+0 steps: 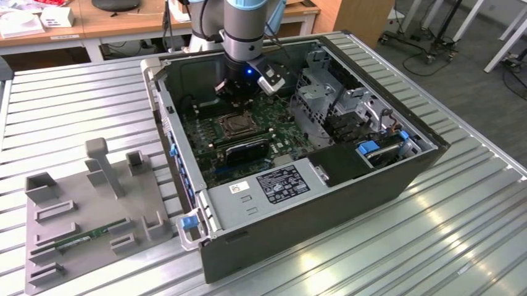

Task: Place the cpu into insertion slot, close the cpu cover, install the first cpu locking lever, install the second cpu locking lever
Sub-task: 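Install the first cpu locking lever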

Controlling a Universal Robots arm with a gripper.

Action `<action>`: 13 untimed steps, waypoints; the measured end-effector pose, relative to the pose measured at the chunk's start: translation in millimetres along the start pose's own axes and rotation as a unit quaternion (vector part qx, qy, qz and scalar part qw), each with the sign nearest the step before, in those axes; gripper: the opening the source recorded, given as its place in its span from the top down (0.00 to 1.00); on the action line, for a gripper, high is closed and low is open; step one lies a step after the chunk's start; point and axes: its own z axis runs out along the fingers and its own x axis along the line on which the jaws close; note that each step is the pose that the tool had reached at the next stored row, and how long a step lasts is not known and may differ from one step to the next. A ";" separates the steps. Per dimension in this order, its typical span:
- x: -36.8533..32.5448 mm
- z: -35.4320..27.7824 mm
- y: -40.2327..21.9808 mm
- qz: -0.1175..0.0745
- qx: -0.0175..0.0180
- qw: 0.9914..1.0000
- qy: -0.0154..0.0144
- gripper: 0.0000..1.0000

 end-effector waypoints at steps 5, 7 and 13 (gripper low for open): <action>0.1 0.3 0.3 0.000 0.000 1.000 0.000 0.89; 0.0 0.2 0.3 0.000 0.000 1.000 0.000 0.89; -0.2 -3.9 1.3 0.000 -0.001 1.000 0.000 0.89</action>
